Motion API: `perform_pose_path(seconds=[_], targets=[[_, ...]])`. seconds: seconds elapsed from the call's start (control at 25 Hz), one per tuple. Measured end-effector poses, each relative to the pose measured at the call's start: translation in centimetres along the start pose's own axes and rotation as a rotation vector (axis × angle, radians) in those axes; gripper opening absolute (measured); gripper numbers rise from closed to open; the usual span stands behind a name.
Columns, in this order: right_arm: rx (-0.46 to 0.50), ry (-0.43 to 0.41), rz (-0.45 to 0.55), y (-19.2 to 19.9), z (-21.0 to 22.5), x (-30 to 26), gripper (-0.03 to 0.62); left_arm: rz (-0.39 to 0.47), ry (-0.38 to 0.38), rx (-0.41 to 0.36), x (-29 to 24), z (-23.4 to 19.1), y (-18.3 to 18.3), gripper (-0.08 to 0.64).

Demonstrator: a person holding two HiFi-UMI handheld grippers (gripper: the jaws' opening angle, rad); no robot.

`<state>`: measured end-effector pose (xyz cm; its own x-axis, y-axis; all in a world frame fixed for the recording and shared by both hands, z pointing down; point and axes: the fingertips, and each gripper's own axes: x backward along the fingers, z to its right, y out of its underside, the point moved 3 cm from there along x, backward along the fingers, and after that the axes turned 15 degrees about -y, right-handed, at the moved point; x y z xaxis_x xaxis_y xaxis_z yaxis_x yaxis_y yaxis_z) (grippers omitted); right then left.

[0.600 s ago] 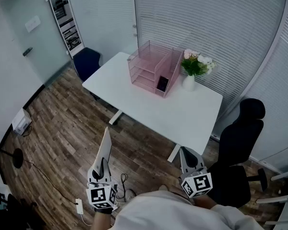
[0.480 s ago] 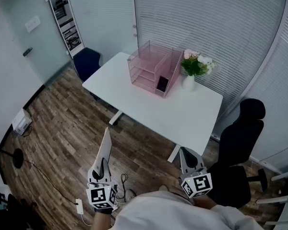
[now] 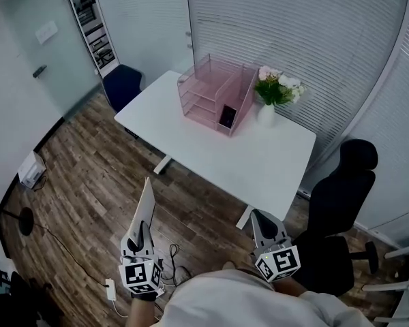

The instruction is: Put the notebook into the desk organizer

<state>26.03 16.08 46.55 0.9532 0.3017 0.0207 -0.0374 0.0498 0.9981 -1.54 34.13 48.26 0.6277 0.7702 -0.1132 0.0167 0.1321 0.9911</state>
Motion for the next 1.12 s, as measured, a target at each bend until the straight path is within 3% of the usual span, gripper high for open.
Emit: perform_pose_path(seconds=[0.4, 0.6, 0.88, 1.12], targets=[[-0.014, -0.076, -0.055, 2.5, 2.7, 0.7, 0.014, -0.038, -0.074, 0.017, 1.0, 2.2, 1.8, 0.015], [0.012, -0.093, -0.042, 1.9, 3.8, -2.0, 0.014, -0.039, -0.084, 0.034, -1.7, 1.9, 2.5, 0.015], [0.026, -0.002, -0.070, 3.0, 6.8, -6.5, 0.014, -0.017, -0.003, 0.056, -10.5, 1.9, 2.6, 0.015], [0.019, 0.059, -0.103, 3.5, 9.2, -16.0, 0.014, -0.025, 0.085, 0.044, -21.3, -0.3, 1.4, 0.015]])
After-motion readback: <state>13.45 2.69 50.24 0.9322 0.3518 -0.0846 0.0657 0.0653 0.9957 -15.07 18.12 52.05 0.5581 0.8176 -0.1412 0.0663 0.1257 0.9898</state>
